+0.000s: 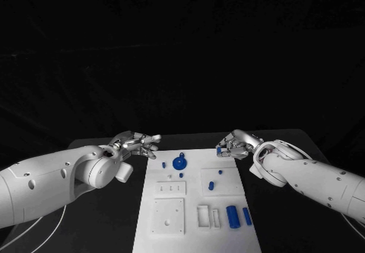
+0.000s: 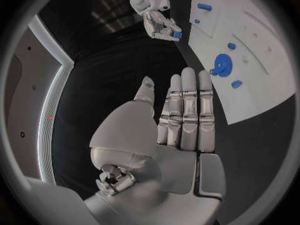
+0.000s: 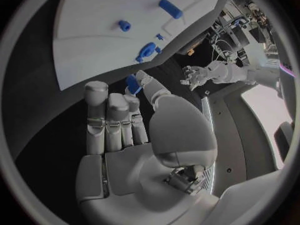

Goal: Assemble the parts on the task board

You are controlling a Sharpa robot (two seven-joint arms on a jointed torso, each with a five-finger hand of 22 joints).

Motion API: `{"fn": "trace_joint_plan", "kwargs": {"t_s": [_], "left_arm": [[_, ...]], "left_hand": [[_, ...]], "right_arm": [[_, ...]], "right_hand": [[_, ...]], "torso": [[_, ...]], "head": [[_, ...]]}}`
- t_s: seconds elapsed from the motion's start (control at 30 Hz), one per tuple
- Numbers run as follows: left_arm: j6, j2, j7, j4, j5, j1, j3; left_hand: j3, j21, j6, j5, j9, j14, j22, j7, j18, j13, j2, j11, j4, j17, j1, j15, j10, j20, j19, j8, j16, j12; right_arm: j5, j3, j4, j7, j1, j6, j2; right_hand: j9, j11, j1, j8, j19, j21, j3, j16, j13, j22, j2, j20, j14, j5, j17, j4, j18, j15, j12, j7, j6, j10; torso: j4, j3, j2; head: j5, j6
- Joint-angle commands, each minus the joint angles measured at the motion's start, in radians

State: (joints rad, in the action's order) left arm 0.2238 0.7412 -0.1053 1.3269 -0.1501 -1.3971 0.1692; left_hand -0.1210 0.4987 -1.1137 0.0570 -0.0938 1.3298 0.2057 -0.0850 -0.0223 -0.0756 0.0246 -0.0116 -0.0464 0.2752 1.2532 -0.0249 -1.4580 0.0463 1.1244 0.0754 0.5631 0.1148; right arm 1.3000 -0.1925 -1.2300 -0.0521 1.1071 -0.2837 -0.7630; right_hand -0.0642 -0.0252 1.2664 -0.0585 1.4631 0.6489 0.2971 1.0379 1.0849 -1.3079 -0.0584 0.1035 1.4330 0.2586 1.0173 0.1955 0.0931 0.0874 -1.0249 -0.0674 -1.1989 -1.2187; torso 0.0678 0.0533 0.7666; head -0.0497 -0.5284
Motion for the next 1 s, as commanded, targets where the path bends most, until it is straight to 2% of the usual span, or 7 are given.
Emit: {"fn": "trace_joint_plan", "kwargs": {"t_s": [0.03, 0.1, 0.13, 0.23, 0.4, 0.63, 1.0], "left_arm": [[-0.076, -0.018, 0.104, -0.014, -0.080, -0.013, 0.000], [-0.092, -0.031, 0.123, -0.025, -0.104, -0.019, 0.001], [-0.099, -0.039, 0.132, -0.030, -0.116, -0.022, 0.001], [-0.112, -0.062, 0.155, -0.045, -0.140, -0.027, 0.003], [-0.116, -0.097, 0.187, -0.066, -0.178, -0.030, 0.004], [-0.116, -0.142, 0.251, -0.090, -0.232, -0.030, 0.005], [-0.063, -0.183, 0.314, -0.105, -0.294, -0.030, 0.012]], "left_hand": [[0.011, 0.074, -0.043, 0.006, -0.046, -0.035, 0.053, 0.021, 0.022, -0.032, -0.014, 0.021, -0.018, 0.090, -0.038, -0.021, -0.035, 0.018, -0.015, 0.018, 0.152, 0.069], [0.003, 0.113, -0.085, -0.001, -0.081, -0.030, 0.079, 0.039, 0.022, -0.057, -0.034, 0.034, -0.038, 0.127, -0.075, -0.035, -0.048, 0.030, -0.010, 0.044, 0.219, 0.120], [0.022, 0.182, -0.079, 0.002, -0.173, -0.082, 0.134, 0.050, 0.022, -0.111, -0.054, 0.041, -0.045, 0.193, -0.079, -0.046, -0.022, 0.043, -0.043, 0.069, 0.326, 0.216], [0.051, 0.288, -0.041, -0.003, -0.459, -0.102, 0.223, 0.062, 0.022, -0.192, -0.074, 0.049, -0.076, 0.207, -0.101, -0.046, 0.029, 0.044, -0.123, 0.123, 0.400, 0.334], [0.059, 0.323, -0.040, 0.001, -0.659, -0.108, 0.255, 0.069, 0.022, -0.215, -0.092, 0.056, -0.094, 0.186, -0.101, -0.051, 0.053, 0.047, -0.141, 0.095, 0.424, 0.378], [0.067, 0.329, -0.056, -0.001, -0.706, -0.121, 0.265, 0.063, 0.020, -0.215, -0.109, 0.050, -0.128, 0.164, -0.107, -0.049, 0.068, 0.047, -0.152, 0.001, 0.436, 0.390], [0.066, 0.318, -0.039, 0.003, -0.640, -0.132, 0.263, 0.052, 0.017, -0.202, -0.105, 0.042, -0.122, 0.135, -0.102, -0.040, 0.080, 0.037, -0.161, -0.008, 0.429, 0.377]], "right_arm": [[0.065, 0.000, -0.040, 0.081, 0.005, 0.020, 0.012], [0.091, 0.000, -0.064, 0.110, 0.007, 0.020, 0.022], [0.101, 0.000, -0.076, 0.125, 0.007, 0.019, 0.027], [0.123, 0.000, -0.104, 0.167, 0.009, 0.013, 0.047], [0.144, 0.000, -0.129, 0.215, 0.010, -0.002, 0.079], [0.154, 0.000, -0.142, 0.261, 0.010, -0.018, 0.119], [0.171, 0.001, -0.171, 0.293, 0.010, -0.017, 0.159]], "right_hand": [[-0.001, 0.001, 0.012, -0.004, 0.053, 0.007, 0.010, 0.003, 0.003, -0.073, -0.001, 0.005, 0.007, -0.010, 0.004, -0.004, -0.005, 0.002, -0.005, -0.003, -0.004, -0.006], [-0.001, 0.001, 0.017, -0.003, 0.053, 0.008, 0.021, 0.004, 0.003, -0.073, -0.003, 0.005, 0.007, -0.034, 0.006, 0.001, -0.004, 0.001, -0.005, -0.003, -0.004, -0.007], [-0.001, 0.001, 0.015, -0.004, 0.054, 0.011, 0.026, 0.004, 0.004, -0.073, -0.007, 0.005, 0.007, -0.038, 0.007, 0.001, -0.005, 0.001, -0.006, -0.003, -0.005, -0.008], [-0.001, 0.001, 0.009, -0.004, 0.053, 0.012, 0.057, 0.002, 0.005, -0.072, -0.020, 0.004, 0.008, -0.041, 0.012, -0.007, -0.003, 0.001, -0.004, -0.003, -0.006, -0.009], [-0.001, 0.001, 0.007, -0.004, 0.053, 0.009, 0.073, -0.002, 0.004, -0.071, -0.026, 0.004, 0.009, -0.039, 0.012, -0.007, -0.002, 0.001, 0.000, -0.004, -0.006, -0.008], [-0.001, 0.000, 0.005, -0.004, 0.053, 0.010, 0.071, -0.004, 0.003, -0.071, -0.029, 0.005, 0.009, -0.039, 0.011, -0.011, -0.001, 0.001, 0.002, -0.003, -0.008, -0.007], [-0.002, -0.001, 0.006, -0.004, 0.055, 0.019, 0.073, -0.005, 0.004, -0.073, -0.032, 0.005, 0.011, -0.030, 0.014, -0.016, -0.002, 0.002, 0.001, -0.002, -0.008, -0.008]], "torso": [[-0.0028, -0.0055, -0.019], [-0.0028, -0.0069, -0.023], [-0.0031, -0.0072, -0.025], [-0.0045, -0.0077, -0.029], [-0.0065, -0.0081, -0.034], [-0.0066, -0.0075, -0.035], [-0.0072, -0.0076, -0.033]], "head": [[0.012, -0.006], [0.015, -0.009], [0.016, -0.012], [0.020, -0.014], [0.023, -0.017], [0.024, -0.021], [0.030, -0.025]]}}
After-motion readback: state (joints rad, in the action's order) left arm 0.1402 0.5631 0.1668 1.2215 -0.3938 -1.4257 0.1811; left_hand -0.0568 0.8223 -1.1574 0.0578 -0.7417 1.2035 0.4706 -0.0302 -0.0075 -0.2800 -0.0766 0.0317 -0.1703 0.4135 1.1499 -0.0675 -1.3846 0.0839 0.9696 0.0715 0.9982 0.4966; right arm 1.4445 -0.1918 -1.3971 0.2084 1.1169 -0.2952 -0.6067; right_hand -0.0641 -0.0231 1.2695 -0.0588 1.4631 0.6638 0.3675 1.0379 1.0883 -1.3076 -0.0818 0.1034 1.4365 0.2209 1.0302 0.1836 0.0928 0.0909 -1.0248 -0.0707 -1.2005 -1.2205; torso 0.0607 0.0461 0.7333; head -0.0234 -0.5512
